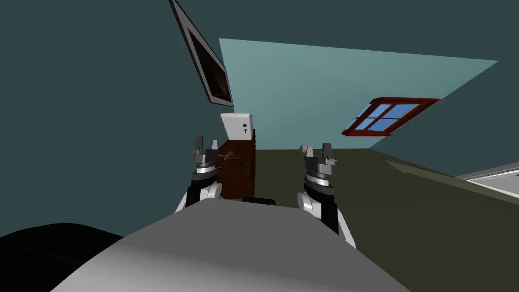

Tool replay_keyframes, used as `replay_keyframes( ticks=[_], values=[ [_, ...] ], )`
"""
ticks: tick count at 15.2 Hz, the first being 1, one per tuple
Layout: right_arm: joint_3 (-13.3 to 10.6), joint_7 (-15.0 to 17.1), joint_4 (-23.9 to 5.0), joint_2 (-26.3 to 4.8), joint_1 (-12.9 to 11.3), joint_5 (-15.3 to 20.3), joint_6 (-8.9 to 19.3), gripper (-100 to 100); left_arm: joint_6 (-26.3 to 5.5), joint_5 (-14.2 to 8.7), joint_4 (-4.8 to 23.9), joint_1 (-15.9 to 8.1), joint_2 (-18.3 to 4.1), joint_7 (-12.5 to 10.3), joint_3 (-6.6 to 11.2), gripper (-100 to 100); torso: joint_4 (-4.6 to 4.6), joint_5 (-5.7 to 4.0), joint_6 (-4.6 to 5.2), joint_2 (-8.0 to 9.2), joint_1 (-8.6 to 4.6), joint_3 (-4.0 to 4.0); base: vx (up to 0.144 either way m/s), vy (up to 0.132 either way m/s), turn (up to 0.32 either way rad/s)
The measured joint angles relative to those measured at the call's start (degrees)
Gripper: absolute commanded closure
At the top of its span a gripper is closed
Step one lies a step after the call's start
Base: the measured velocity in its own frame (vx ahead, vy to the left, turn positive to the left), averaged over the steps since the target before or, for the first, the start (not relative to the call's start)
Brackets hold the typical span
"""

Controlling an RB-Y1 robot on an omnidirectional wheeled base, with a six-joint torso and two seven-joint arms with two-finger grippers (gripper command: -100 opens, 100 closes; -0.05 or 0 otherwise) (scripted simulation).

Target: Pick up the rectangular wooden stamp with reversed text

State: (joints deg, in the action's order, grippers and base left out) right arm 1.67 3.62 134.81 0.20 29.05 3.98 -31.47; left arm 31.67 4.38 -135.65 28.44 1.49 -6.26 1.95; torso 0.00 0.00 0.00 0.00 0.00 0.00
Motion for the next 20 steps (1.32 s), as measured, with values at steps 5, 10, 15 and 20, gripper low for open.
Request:
replay_keyframes(
  ticks=[5,10,15,20],
  values=[
    [0.0,0.0,0.0,0.0,0.0,0.0,0.0,0,-2.3,-0.8,-0.1,0.4,-5.1,0.1,0.86,-100,0.01,-0.03,0.01,0.04,-0.13,0.02,-0.009,-0.037,-0.042],
    [0.0,0.0,0.0,0.0,0.0,0.0,0.0,0,-7.0,-2.7,0.1,1.3,-10.2,0.1,2.90,-100,0.01,-0.06,0.01,0.06,-0.25,0.03,-0.011,-0.063,-0.061],
    [0.0,0.0,0.0,0.0,0.0,0.0,0.0,0,-12.4,-4.8,0.2,2.2,-13.7,0.3,5.22,-100,0.00,-0.06,0.01,0.02,-0.27,0.01,-0.002,-0.063,-0.062],
    [0.0,0.0,0.0,0.0,0.0,0.0,0.0,0,-17.7,-6.6,0.4,2.6,-15.8,0.3,7.27,-100,0.00,-0.05,0.02,0.02,-0.22,0.01,0.001,-0.055,-0.068]
  ],
)
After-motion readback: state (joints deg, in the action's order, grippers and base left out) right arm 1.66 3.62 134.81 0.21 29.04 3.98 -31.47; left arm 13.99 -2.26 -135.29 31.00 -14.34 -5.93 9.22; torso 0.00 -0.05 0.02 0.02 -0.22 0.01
